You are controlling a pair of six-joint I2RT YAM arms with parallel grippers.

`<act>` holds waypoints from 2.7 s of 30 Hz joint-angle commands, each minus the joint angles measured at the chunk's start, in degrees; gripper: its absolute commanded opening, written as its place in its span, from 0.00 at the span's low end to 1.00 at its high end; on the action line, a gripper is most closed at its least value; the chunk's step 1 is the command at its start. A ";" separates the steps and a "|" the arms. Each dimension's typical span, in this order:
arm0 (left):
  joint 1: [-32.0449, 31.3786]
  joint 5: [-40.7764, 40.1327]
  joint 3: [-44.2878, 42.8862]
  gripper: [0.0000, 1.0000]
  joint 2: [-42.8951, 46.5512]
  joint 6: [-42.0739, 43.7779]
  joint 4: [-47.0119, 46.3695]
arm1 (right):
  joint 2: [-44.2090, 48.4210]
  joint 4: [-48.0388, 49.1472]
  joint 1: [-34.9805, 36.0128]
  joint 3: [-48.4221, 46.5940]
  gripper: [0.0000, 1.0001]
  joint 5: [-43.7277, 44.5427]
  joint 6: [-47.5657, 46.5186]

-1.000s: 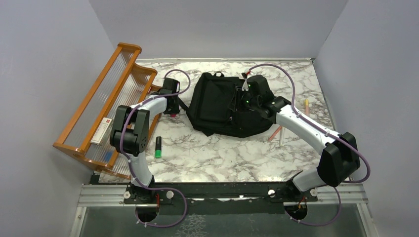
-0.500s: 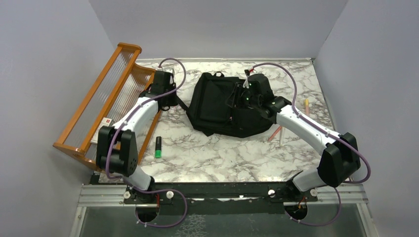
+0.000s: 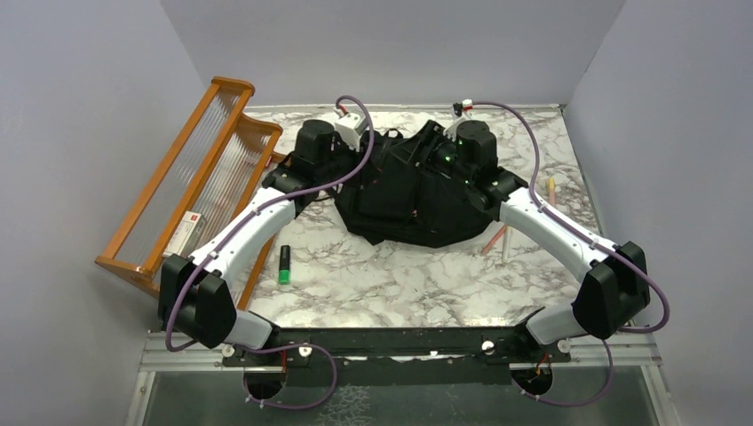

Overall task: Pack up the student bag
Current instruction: Pick up the stationery from the center of the board, then place the stationery in the student bag.

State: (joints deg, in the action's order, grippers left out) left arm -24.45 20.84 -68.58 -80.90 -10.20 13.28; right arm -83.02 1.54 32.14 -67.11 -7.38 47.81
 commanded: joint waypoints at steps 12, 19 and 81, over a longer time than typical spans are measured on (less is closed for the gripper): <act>-5.50 6.06 0.84 0.11 -0.33 -4.05 -8.21 | -1.58 1.26 -0.41 -1.94 0.49 -0.53 1.89; -6.05 7.86 0.48 0.11 -1.05 -3.73 -8.92 | -3.17 2.07 -0.41 -2.50 0.31 -2.10 1.48; -15.24 -18.54 -32.39 0.62 -39.65 1.95 16.06 | 13.43 -15.14 -16.58 9.08 0.00 14.21 -13.84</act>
State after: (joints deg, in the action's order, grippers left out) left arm -38.00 7.55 -96.33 -117.32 -11.25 25.45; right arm -71.55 -13.43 16.01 -58.63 7.57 34.44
